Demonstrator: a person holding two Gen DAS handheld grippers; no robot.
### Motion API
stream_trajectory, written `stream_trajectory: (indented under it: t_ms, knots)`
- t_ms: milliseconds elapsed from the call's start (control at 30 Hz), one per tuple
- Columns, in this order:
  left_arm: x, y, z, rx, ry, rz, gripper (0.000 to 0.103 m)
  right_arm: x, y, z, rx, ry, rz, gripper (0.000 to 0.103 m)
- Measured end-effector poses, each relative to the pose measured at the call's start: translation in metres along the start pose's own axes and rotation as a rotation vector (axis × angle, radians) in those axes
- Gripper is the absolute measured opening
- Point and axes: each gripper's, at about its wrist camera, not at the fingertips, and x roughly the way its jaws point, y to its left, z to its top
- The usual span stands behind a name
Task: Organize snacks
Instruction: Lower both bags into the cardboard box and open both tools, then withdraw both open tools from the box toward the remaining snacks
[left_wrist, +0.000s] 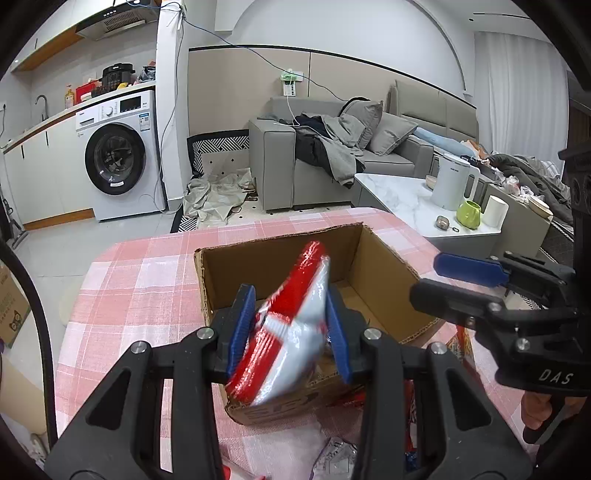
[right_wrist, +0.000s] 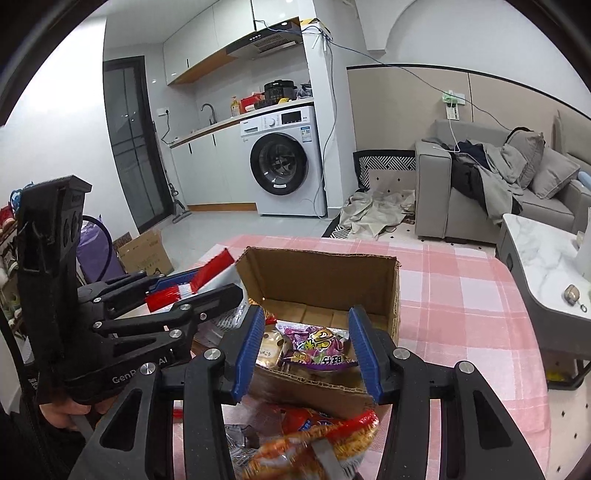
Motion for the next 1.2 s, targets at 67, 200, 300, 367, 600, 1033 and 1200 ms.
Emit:
stream_trajectory:
  t_ms: [67,200,300,367,600,1033,1200]
  knots:
    - [0.005,0.002,0.001,-0.001,0.008,-0.008,0.036,-0.003,-0.003,-0.001,0.009,-0.004,0.004,0.052]
    - [0.015,0.004,0.002,-0.008,0.025,-0.006,0.036,-0.009,-0.015,-0.003,0.037,-0.012,0.000,0.068]
    - [0.014,0.006,0.000,-0.019,0.029,-0.019,0.046,-0.015,-0.026,-0.008,0.063,-0.012,-0.004,0.074]
    - [0.007,0.007,-0.004,-0.017,0.019,-0.018,0.076,-0.019,-0.031,-0.012,0.074,-0.011,0.000,0.085]
    - [-0.034,0.017,-0.024,-0.014,-0.037,0.006,0.102,-0.034,-0.037,-0.034,0.097,-0.014,-0.004,0.102]
    - [-0.070,0.040,-0.076,-0.077,-0.001,0.028,0.102,-0.045,-0.031,-0.064,0.094,0.017,0.000,0.102]
    - [-0.067,0.040,-0.093,-0.054,0.045,0.047,0.102,-0.035,-0.027,-0.075,0.090,0.051,0.010,0.102]
